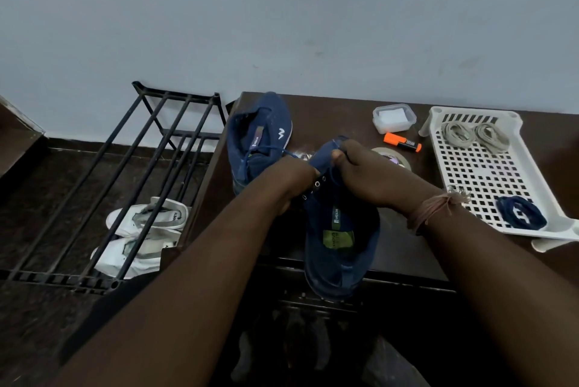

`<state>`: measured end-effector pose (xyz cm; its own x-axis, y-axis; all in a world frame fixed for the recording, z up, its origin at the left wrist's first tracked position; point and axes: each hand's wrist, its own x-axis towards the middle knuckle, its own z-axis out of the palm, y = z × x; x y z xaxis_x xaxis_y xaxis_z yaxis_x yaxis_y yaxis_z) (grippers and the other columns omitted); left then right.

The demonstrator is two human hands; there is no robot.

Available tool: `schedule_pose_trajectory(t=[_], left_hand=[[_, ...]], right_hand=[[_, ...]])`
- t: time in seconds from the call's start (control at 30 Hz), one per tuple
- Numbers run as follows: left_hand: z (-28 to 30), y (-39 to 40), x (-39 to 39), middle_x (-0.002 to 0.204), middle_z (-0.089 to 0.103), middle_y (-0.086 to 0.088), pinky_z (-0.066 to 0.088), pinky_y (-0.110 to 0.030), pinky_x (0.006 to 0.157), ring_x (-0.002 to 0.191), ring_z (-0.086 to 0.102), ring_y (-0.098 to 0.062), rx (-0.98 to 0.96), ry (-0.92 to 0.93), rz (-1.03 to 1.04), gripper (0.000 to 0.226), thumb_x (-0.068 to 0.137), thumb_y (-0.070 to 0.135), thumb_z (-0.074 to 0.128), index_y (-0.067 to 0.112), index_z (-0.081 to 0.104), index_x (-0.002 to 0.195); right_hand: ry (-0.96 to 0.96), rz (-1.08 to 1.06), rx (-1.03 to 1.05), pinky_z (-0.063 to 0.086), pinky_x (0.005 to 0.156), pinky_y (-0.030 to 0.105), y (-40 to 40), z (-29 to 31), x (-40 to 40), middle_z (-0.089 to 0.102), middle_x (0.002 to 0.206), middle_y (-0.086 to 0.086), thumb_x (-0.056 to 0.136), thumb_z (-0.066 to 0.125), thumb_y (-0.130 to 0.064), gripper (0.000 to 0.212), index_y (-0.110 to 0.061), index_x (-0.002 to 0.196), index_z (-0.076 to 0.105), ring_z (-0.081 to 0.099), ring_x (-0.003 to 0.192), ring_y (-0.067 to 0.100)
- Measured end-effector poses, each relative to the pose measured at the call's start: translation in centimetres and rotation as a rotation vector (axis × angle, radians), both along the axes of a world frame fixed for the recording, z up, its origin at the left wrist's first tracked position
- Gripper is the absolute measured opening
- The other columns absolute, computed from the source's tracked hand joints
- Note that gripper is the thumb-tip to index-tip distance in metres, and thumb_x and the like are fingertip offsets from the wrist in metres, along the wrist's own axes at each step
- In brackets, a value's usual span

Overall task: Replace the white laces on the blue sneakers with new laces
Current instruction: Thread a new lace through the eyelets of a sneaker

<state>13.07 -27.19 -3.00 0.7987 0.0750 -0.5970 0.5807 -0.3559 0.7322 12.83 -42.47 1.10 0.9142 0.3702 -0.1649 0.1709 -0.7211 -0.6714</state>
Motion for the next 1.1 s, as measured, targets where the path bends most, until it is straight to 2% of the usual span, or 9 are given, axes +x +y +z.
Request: schedule_pose_trajectory(t=[0.07, 0.2, 0.3, 0.4, 0.57, 0.7, 0.77, 0.9, 1.1], left_hand=[[0.1, 0.2, 0.3, 0.081, 0.071, -0.013, 0.048, -0.032, 0.062, 0.063, 0.060, -0.022, 0.109, -0.041, -0.048, 0.014, 0.088, 0.011, 0.064, 0.000, 0.071, 0.094], [0.2, 0.4, 0.5, 0.106, 0.075, -0.015, 0.057, -0.035, 0.081, 0.091, 0.071, -0.030, 0.251, -0.176, -0.113, 0.027, 0.085, 0.021, 0.072, 0.004, 0.075, 0.105], [0.3, 0.3, 0.4, 0.093, 0.076, -0.010, 0.061, -0.045, 0.084, 0.088, 0.074, -0.029, 0.352, -0.242, -0.176, 0.027, 0.079, 0.032, 0.079, 0.012, 0.079, 0.096], [0.3, 0.3, 0.8, 0.089, 0.076, -0.009, 0.062, -0.046, 0.081, 0.085, 0.073, -0.028, 0.436, -0.274, -0.221, 0.023, 0.081, 0.031, 0.077, 0.012, 0.078, 0.093], [-0.6, 0.2, 1.1, 0.089, 0.074, -0.012, 0.060, -0.035, 0.065, 0.082, 0.073, -0.027, 0.329, -0.184, -0.144, 0.020, 0.085, 0.018, 0.074, 0.003, 0.074, 0.098], [-1.0, 0.2, 0.8, 0.097, 0.074, -0.019, 0.055, -0.036, 0.068, 0.078, 0.068, -0.025, 0.132, -0.095, 0.002, 0.038, 0.073, 0.015, 0.070, -0.003, 0.072, 0.106], [-0.9, 0.2, 0.7, 0.095, 0.072, -0.019, 0.049, -0.032, 0.063, 0.070, 0.062, -0.022, 0.092, -0.072, 0.012, 0.032, 0.079, 0.012, 0.067, -0.005, 0.071, 0.106], [-1.1, 0.2, 0.9, 0.091, 0.068, -0.015, 0.045, -0.025, 0.054, 0.065, 0.058, -0.017, 0.065, -0.036, 0.047, 0.020, 0.095, 0.004, 0.060, -0.004, 0.068, 0.111], [-1.2, 0.2, 1.1, 0.101, 0.072, -0.018, 0.050, -0.032, 0.067, 0.077, 0.063, -0.021, 0.014, -0.046, 0.071, 0.024, 0.094, 0.007, 0.062, -0.004, 0.068, 0.115]], right_hand=[[-0.056, 0.011, -0.038, 0.036, 0.065, 0.027, 0.0, -0.6, 0.5, 0.051, 0.076, -0.003, 0.107, 0.034, -0.025, 0.028, -0.018, 0.086, 0.051, 0.049, 0.069, 0.011], [-0.034, -0.026, -0.139, 0.037, 0.061, 0.028, -0.6, -0.9, 1.4, 0.062, 0.088, 0.005, 0.104, 0.040, -0.028, 0.026, -0.012, 0.101, 0.060, 0.056, 0.076, 0.016], [-0.057, -0.097, -0.108, 0.036, 0.058, 0.031, -1.2, -0.2, 1.4, 0.058, 0.079, 0.005, 0.105, 0.041, -0.035, 0.026, -0.011, 0.099, 0.051, 0.055, 0.071, 0.019], [-0.155, -0.091, -0.094, 0.032, 0.054, 0.029, -1.7, 0.5, 1.6, 0.051, 0.070, 0.004, 0.103, 0.046, -0.022, 0.019, -0.011, 0.087, 0.045, 0.047, 0.062, 0.014], [-0.189, -0.049, -0.179, 0.052, 0.068, 0.031, -1.4, -0.3, 0.9, 0.069, 0.080, 0.001, 0.091, 0.060, -0.022, 0.018, -0.017, 0.084, 0.076, 0.065, 0.077, 0.019], [-0.256, -0.032, -0.258, 0.035, 0.052, 0.012, -0.1, -1.0, 0.3, 0.063, 0.071, -0.006, 0.088, 0.061, -0.018, 0.018, -0.020, 0.086, 0.079, 0.058, 0.069, 0.014], [-0.242, -0.031, -0.316, 0.032, 0.050, 0.016, 0.4, -1.5, 0.4, 0.052, 0.063, -0.005, 0.088, 0.059, -0.017, 0.016, -0.020, 0.078, 0.072, 0.052, 0.063, 0.017], [-0.214, -0.063, -0.371, 0.054, 0.072, 0.034, 1.3, -3.4, 0.3, 0.068, 0.084, 0.004, 0.092, 0.053, -0.029, 0.020, -0.017, 0.088, 0.070, 0.065, 0.081, 0.026], [-0.127, -0.103, -0.439, 0.054, 0.085, 0.038, 1.7, -3.3, 0.7, 0.068, 0.104, 0.010, 0.093, 0.054, -0.033, 0.028, -0.012, 0.104, 0.069, 0.064, 0.095, 0.028]])
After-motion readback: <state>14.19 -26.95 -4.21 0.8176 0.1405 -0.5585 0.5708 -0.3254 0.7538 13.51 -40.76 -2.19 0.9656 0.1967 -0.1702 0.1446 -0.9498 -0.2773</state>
